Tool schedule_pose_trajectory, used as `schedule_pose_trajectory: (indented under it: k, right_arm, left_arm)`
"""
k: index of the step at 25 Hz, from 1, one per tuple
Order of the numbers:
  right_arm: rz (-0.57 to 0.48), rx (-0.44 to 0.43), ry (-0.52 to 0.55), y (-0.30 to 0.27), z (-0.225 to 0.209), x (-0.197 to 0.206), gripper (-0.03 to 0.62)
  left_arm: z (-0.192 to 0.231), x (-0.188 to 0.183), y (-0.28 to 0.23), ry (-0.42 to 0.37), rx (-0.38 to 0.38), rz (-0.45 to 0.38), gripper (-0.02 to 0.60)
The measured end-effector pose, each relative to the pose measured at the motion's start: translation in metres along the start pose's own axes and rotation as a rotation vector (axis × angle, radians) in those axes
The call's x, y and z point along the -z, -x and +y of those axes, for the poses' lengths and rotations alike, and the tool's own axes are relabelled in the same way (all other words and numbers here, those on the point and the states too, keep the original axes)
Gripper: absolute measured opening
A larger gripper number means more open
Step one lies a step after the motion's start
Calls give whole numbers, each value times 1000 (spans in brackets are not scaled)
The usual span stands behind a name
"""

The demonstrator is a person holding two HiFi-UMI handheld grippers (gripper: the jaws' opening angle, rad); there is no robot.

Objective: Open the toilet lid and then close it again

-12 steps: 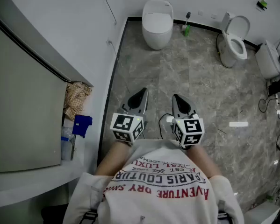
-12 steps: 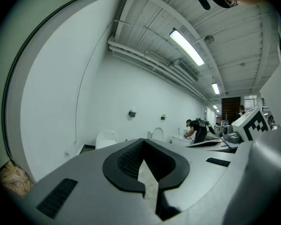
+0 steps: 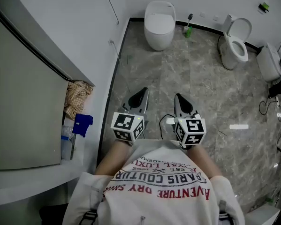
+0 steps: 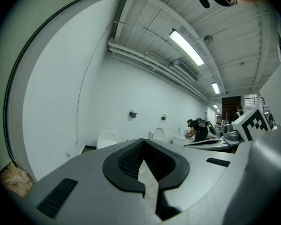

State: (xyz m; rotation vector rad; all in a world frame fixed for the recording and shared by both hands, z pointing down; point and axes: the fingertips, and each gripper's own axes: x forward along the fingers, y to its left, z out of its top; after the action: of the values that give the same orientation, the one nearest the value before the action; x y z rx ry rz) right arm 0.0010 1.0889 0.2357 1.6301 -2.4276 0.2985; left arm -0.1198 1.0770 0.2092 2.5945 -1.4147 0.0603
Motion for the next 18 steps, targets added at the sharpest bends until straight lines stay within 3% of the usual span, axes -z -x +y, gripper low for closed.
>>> schedule_pose_trajectory:
  k: [10,18]
  right_arm:
    - [44,30,-51,-8,-29,15,15]
    - [61,-14,-79,-69,-73,16,15]
  left_arm:
    - [11,22,-12,91,-21,30,8]
    - [28,30,-67,86,-71,60,8]
